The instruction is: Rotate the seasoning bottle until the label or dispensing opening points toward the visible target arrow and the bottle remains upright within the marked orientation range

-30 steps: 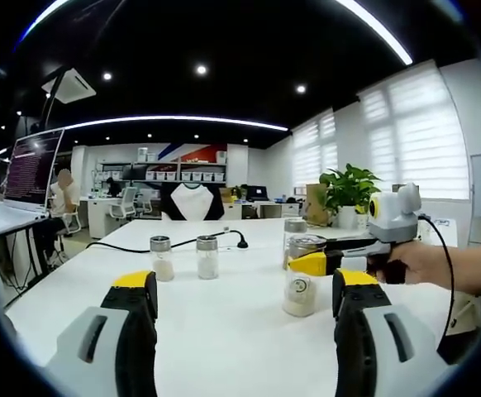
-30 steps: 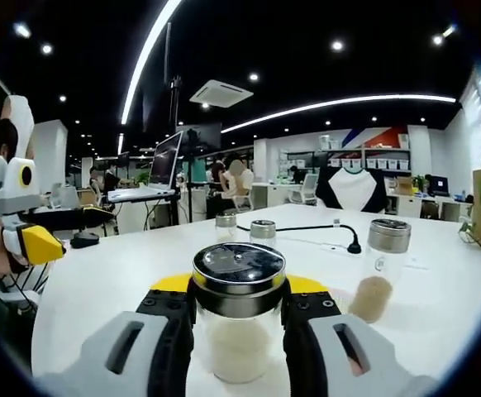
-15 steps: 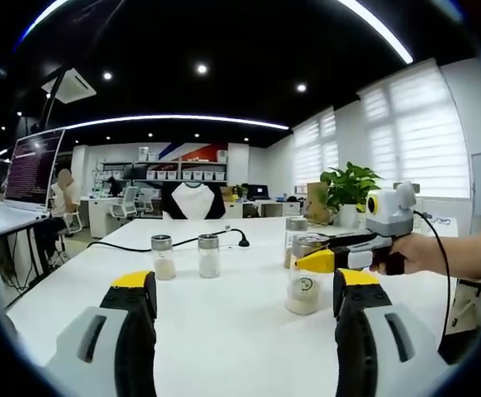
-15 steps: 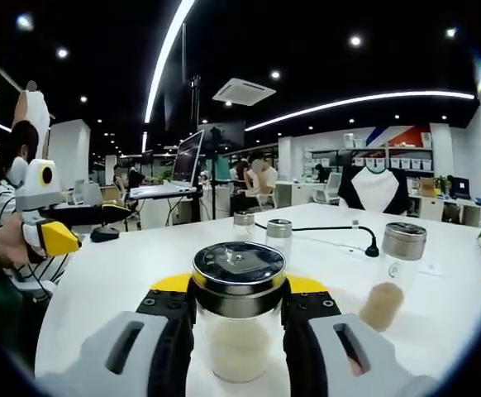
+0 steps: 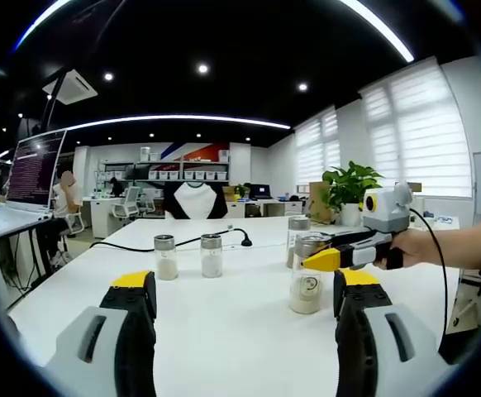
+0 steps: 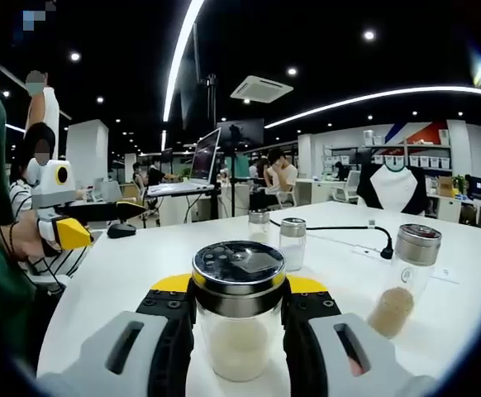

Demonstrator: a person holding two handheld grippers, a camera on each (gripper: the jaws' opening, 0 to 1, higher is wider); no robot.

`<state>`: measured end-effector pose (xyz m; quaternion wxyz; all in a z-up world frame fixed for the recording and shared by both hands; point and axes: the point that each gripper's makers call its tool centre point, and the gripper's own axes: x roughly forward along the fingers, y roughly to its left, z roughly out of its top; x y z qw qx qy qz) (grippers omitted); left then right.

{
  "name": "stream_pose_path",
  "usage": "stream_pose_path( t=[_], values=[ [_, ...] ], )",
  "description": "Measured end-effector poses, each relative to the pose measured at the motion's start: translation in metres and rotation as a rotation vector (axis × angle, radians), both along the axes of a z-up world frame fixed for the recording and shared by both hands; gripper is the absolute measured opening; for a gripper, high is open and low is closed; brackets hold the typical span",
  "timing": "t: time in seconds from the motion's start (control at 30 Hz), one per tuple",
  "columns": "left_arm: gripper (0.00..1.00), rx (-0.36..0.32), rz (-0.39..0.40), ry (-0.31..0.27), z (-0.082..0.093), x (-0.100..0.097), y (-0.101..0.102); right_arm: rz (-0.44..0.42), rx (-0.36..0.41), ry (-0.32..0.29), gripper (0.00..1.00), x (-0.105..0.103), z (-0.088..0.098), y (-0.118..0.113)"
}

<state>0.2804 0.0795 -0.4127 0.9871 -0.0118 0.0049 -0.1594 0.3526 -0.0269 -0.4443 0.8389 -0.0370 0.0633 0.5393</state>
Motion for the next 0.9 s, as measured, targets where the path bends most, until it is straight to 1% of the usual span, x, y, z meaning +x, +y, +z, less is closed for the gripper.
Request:
stream_pose_path(
  t=[0.1,0.3,0.53,0.6,0.67,0.7,0.73,0.8,0.83,0.9],
  values=[
    [0.93,0.001,-0.007,0.005,-0.001,0.000,-0.002,0.039,0.006,0.005,0.39,-0.001,0.000,0.000],
    [0.93,-0.006,-0.004,0.007,-0.001,0.001,-0.001,0.068,0.019,0.006,0.39,-0.003,0.001,0.001],
    [0.93,-0.004,0.002,0.012,-0.002,0.002,0.001,0.090,0.009,0.002,0.39,-0.003,0.001,0.002],
    [0.93,-0.006,0.002,0.011,-0.002,0.002,0.001,0.078,0.007,0.001,0.39,-0.004,0.001,0.003],
    [0.93,-0.007,0.004,0.014,-0.003,0.002,0.002,0.045,-0.011,0.013,0.41,-0.002,-0.001,0.001],
    [0.93,-0.007,0.006,0.016,-0.003,0.002,0.003,0.024,-0.022,0.015,0.44,0.001,-0.003,0.000],
    [0.93,-0.007,0.007,0.016,-0.004,0.002,0.003,-0.003,-0.026,0.021,0.49,0.003,-0.005,-0.003],
    [0.93,-0.011,0.011,0.019,-0.004,0.002,0.004,-0.057,0.018,0.083,0.55,0.006,-0.006,-0.007],
    [0.93,-0.013,0.013,0.019,-0.004,0.002,0.005,-0.065,0.021,0.093,0.56,0.005,-0.007,-0.008],
    [0.93,-0.012,0.014,0.021,-0.005,0.003,0.005,-0.096,0.024,0.094,0.56,0.004,-0.008,-0.012]
  ],
)
